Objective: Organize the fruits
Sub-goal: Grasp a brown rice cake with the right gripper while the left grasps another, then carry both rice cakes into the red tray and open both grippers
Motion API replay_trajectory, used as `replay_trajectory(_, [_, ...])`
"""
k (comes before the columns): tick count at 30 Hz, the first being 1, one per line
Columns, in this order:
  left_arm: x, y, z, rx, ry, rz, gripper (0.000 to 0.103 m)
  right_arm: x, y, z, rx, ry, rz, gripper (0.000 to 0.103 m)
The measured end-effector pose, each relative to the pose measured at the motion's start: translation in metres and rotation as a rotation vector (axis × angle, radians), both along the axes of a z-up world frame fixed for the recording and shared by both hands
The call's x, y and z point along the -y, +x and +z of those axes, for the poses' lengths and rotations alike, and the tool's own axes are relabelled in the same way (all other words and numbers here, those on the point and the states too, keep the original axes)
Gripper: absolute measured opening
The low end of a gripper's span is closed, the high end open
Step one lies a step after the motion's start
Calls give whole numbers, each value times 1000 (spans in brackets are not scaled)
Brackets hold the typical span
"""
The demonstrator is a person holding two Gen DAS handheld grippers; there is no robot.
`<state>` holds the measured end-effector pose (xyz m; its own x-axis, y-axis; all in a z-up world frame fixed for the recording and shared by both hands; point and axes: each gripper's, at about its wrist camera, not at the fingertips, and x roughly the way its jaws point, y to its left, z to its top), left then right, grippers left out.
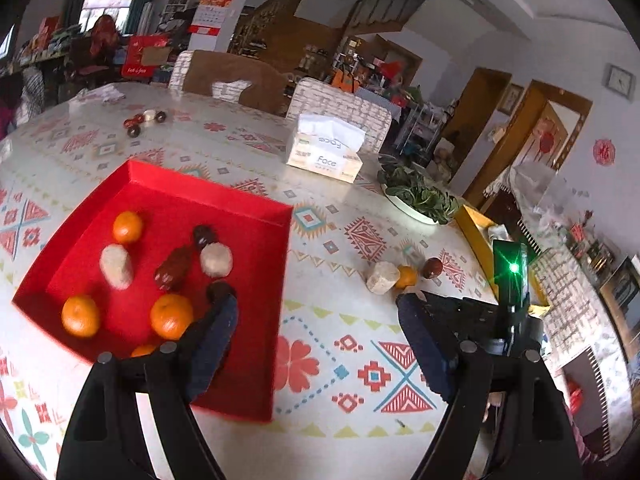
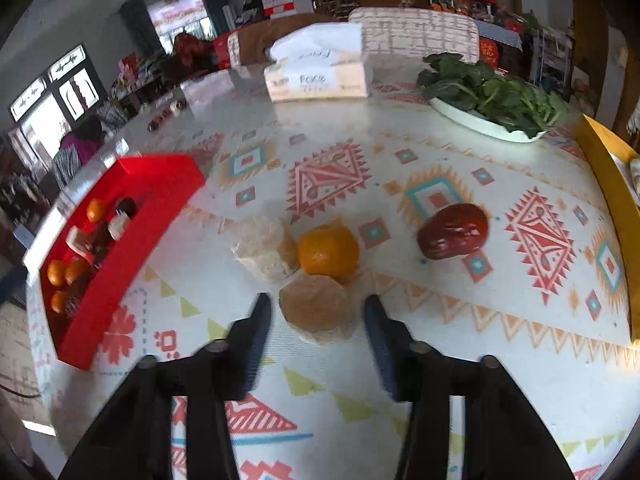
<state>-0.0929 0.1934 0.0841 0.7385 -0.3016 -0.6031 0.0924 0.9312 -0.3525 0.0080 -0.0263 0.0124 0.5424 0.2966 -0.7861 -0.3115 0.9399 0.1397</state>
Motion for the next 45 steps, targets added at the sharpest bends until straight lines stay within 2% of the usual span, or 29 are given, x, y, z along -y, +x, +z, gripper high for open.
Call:
replay_trajectory(7, [50, 39, -10, -37, 70, -103, 82, 18, -4, 3, -2, 6, -60, 38])
replay_trajectory(11, [86, 66, -22, -52, 141, -159, 82, 47, -4, 8, -16, 70, -124, 38])
replay_trajectory(14, [105, 93, -36, -92, 154, -177, 82, 60, 0, 7, -31, 111, -144, 38])
replay_trajectory(16, [110, 106, -41, -92, 140, -179, 82, 62, 1, 6, -36, 119, -147, 38])
replay_trajectory(20, [122, 127, -56, -111, 166, -197, 82, 66, 3, 4, -46, 139, -147, 38])
replay_trajectory(22, [127, 132, -63, -139, 189, -203, 66, 69, 4, 3, -56, 148, -151, 38])
replay_trajectory(23, [126, 134, -68, -161, 176, -212, 51, 69, 4, 3, -58, 149, -151, 38])
replay_trajectory(24, [123, 133, -68, -162, 157, -214, 46, 70, 4, 3, -60, 154, -151, 38])
replay_trajectory(29, [124, 129, -71, -176, 214, -210, 46, 69, 4, 3, -60, 147, -153, 38])
replay_trajectory(31, [128, 132, -75, -181, 217, -220, 51, 67, 4, 3, -61, 147, -147, 38])
replay_trajectory(32, [130, 133, -75, -165, 219, -218, 60, 67, 4, 3, -60, 146, -145, 38])
replay_trajectory(34, [133, 137, -75, -164, 225, -214, 62, 66, 5, 2, -58, 143, -144, 38])
replay_trajectory(35, [135, 138, -75, -162, 231, -218, 58, 66, 5, 2, -58, 143, -144, 38])
replay_trajectory(36, [137, 138, -75, -159, 245, -216, 35, 66, 5, 2, -56, 143, -144, 38])
replay_trajectory(38, [137, 133, -74, -156, 265, -217, 36, 66, 5, 2, -55, 144, -143, 38])
replay_trajectory(42, [127, 116, -63, -138, 207, -208, 36, 67, 5, 3, -48, 152, -142, 38])
replay_trajectory(45, [109, 94, -47, -106, 124, -190, 36, 71, 3, 7, -32, 201, -133, 38])
